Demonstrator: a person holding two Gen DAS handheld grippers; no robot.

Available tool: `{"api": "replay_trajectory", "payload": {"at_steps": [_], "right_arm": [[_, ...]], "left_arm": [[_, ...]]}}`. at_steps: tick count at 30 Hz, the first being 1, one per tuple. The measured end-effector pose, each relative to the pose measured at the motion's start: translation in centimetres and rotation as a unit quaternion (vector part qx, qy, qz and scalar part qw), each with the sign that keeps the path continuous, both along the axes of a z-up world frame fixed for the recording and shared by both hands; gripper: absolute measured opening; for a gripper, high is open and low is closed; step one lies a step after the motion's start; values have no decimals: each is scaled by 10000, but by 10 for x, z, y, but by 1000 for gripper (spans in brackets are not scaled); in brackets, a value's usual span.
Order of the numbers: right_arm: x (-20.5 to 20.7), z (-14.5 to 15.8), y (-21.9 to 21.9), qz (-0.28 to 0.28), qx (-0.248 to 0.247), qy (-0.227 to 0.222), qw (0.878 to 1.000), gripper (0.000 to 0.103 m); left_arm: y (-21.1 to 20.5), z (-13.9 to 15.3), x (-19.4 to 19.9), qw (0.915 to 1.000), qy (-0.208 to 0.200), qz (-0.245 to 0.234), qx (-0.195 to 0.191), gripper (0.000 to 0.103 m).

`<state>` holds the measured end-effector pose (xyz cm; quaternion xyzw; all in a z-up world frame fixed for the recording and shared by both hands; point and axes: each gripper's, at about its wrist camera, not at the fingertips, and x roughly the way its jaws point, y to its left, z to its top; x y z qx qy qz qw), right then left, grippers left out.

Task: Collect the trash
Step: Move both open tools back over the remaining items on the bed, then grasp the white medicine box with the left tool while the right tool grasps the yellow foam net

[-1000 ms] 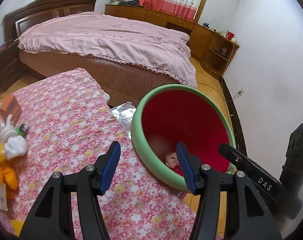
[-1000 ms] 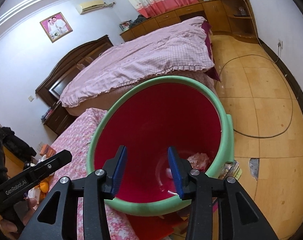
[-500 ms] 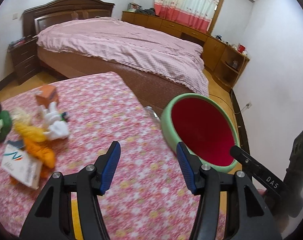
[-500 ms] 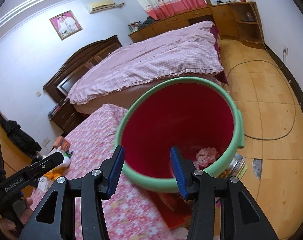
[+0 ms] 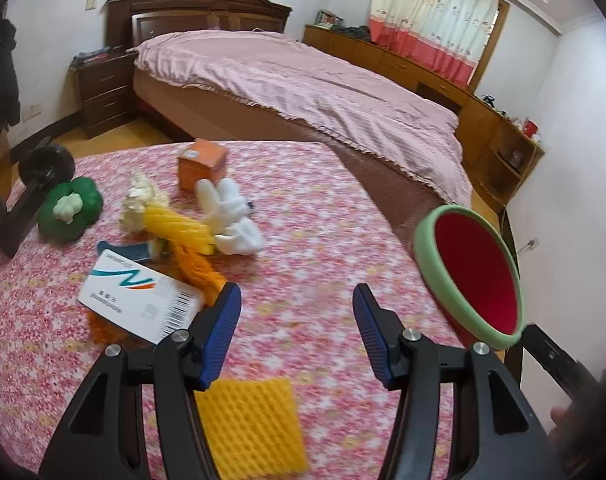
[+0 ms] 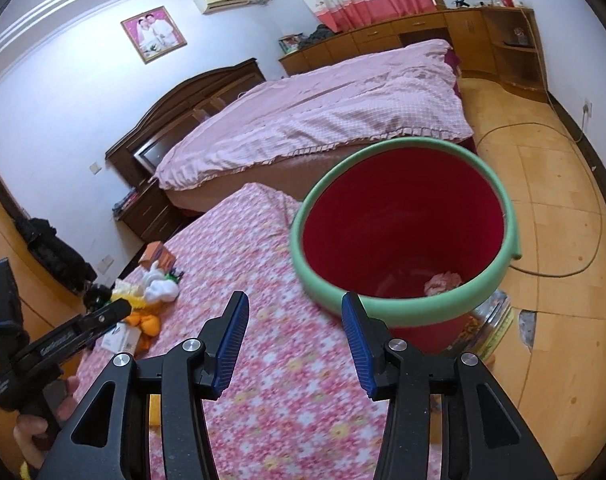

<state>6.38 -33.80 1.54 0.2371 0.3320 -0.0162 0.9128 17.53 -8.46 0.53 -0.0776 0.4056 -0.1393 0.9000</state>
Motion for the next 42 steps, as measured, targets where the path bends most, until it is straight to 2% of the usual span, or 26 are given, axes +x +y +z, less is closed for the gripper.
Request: {"api": "replay_trajectory", "payload": {"at_steps": [8,13,22,37,42], "right_arm": [[10,-13,21,173,-29,197,9997,50],[16,-18,29,264,-41,300,9992,50],[20,-20,42,411,-16,286,9987,50],[20,-18,76,814,-76,277,9963,50],[18,-18,84,928,-61,313,9952,50]], "left_arm": [[11,-18,36,9997,223,-15,-23,58],[21,-32,39,9992,405,13,-61,58],[46,-31,9,9991,420,24,29,58],[106,-39,-32,9968,625,494,-26,58],[117,-35,-41,9971,538,544,0,58]]}}
